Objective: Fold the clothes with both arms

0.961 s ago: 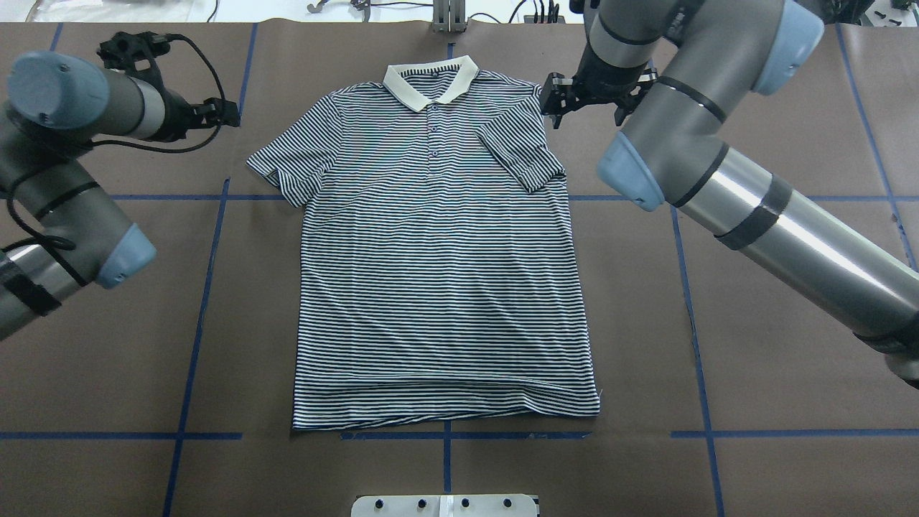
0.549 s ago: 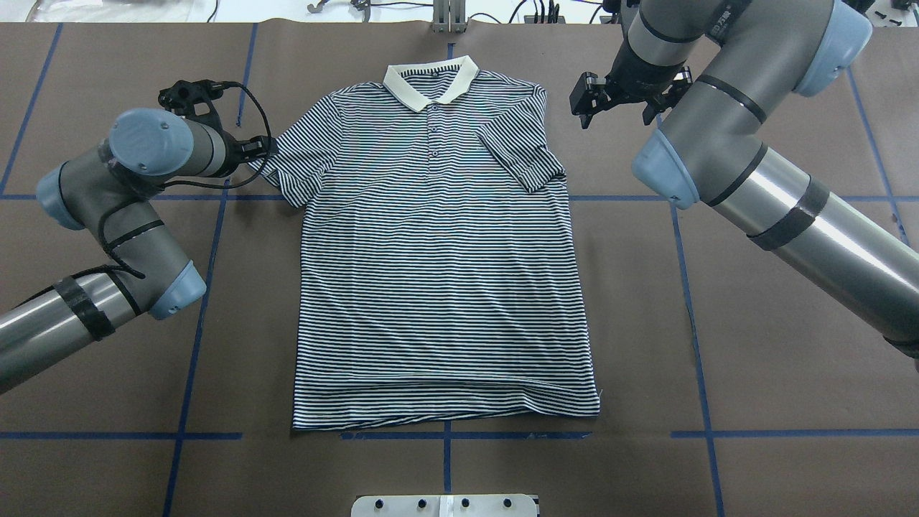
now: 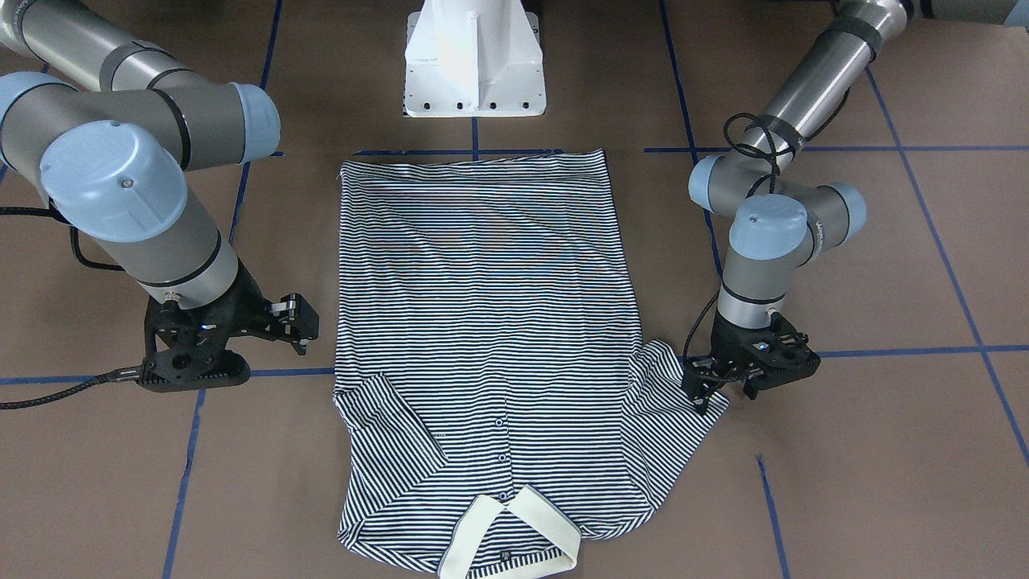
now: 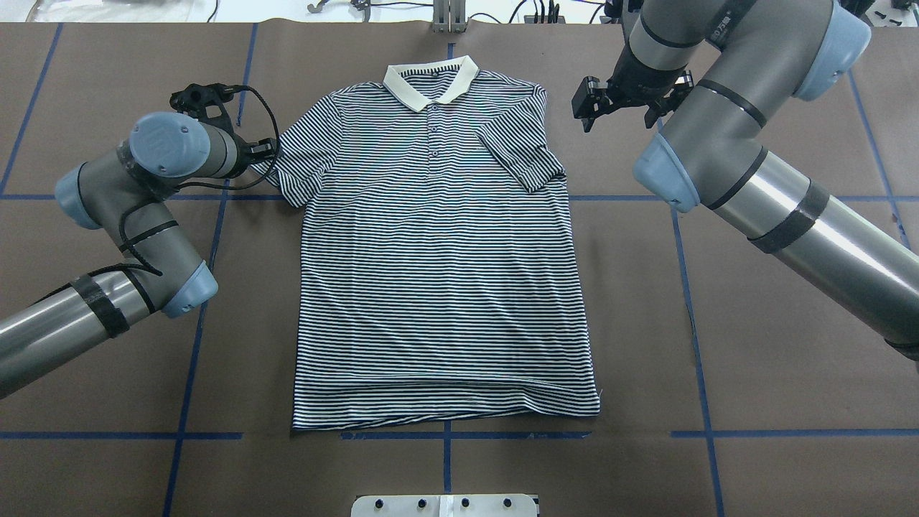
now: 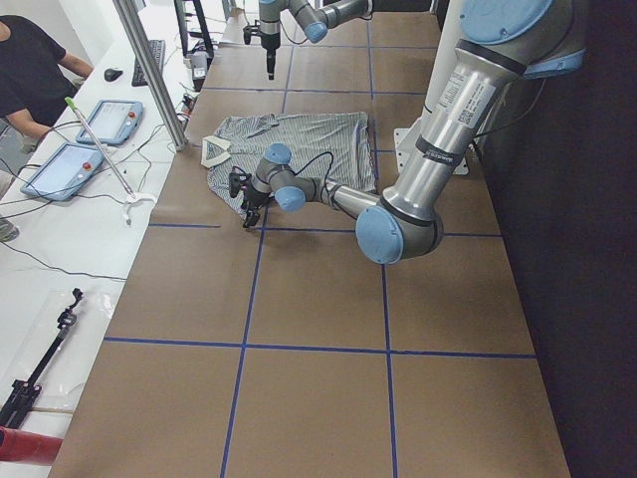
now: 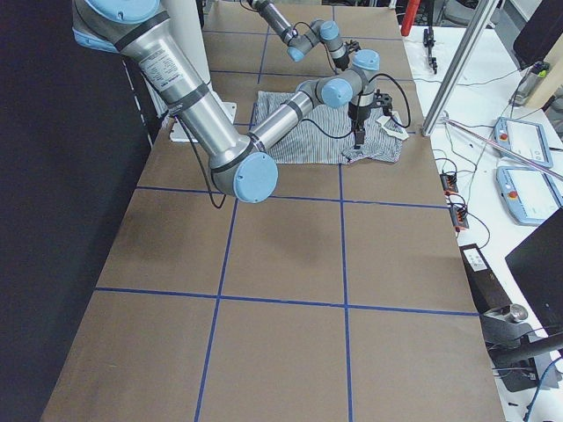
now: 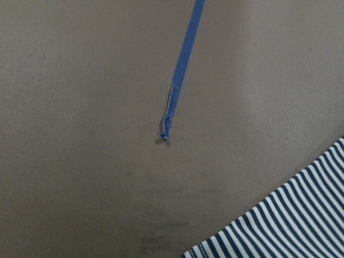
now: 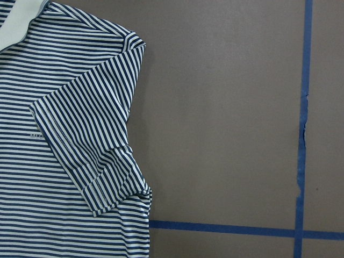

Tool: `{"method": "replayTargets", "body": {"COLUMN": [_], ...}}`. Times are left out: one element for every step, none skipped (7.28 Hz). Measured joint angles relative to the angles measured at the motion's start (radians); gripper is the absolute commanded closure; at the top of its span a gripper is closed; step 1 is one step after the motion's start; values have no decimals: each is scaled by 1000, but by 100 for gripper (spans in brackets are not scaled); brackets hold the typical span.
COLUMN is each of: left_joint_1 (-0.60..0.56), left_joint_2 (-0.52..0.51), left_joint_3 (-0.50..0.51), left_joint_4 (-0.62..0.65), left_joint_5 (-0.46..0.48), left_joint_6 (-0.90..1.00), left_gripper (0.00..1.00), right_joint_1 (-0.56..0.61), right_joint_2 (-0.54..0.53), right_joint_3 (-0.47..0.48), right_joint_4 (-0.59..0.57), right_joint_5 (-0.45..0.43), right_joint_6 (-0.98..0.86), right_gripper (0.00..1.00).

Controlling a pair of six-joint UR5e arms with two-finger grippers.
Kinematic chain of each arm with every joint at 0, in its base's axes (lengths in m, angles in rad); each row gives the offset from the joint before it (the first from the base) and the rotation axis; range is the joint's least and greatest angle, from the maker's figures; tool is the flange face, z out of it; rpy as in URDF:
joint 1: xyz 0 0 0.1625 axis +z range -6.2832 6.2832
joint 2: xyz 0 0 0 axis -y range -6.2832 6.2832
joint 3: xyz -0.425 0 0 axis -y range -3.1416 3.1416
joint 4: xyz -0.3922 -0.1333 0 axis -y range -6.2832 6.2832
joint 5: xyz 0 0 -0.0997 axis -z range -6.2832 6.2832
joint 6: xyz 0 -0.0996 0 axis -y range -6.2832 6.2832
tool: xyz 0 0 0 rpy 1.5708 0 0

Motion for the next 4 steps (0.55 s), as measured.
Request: {"method": "replayTargets", "body": {"left_joint_1": [0,0,0,0], "left_joint_2": [-1,-2,-4,-6], "left_joint_3": [0,-2,-4,-7], "left_joint_4": [2,5,7,8], "left_joint_5": [3,4,4,3], "left_joint_6": [1,1,1,1], "left_gripper": [80,90,99,100], "right_joint_1": [0,0,0,-1], "right_joint_2": [1,1,1,1], "right_joint_3": [-2,-5,-8,-11], "right_joint_4": [0,0,1,2], "right_joint_5": [-1,-2,-4,-4], "right_joint_6": [0,-1,-1,-1], "right_gripper": [0,0,0,0]}}
